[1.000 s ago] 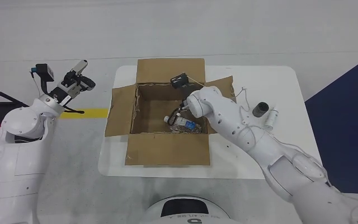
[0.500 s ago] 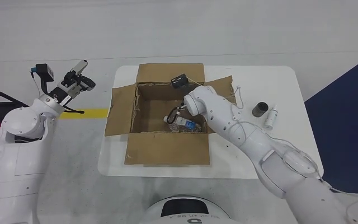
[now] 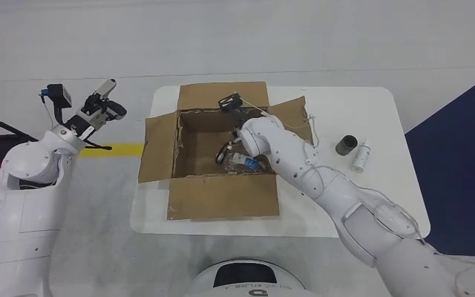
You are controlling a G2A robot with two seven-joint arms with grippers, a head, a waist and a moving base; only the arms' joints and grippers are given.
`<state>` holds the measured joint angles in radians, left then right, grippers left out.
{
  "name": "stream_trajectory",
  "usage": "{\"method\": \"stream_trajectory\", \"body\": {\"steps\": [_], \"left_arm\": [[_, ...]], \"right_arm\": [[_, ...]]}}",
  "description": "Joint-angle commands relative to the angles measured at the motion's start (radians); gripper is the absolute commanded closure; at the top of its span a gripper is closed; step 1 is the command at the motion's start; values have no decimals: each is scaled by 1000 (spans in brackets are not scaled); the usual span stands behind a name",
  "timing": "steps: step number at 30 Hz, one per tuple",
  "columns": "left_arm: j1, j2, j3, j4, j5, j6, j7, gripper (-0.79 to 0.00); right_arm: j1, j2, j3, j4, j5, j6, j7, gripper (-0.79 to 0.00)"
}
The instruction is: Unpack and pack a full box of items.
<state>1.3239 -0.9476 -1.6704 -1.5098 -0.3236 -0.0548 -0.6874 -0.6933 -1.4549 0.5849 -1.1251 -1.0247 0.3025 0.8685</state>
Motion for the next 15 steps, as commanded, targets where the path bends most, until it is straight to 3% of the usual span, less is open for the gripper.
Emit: {"method": "stream_trajectory", "body": {"steps": [1, 7, 11, 15], "left_arm": [[0, 0, 0, 0, 0, 0, 0, -785], [0, 0, 0, 0, 0, 0, 0, -785], [0, 0, 0, 0, 0, 0, 0, -785], [0, 0, 0, 0, 0, 0, 0, -785]], "right_arm": [[-49, 27, 40, -115, -41, -18, 12, -166], [-177, 94, 137, -336, -108, -196, 107, -225], [-219, 109, 171, -360, -91, -299, 116, -209], [-212, 105, 167, -314, -90, -334, 102, -200]]}}
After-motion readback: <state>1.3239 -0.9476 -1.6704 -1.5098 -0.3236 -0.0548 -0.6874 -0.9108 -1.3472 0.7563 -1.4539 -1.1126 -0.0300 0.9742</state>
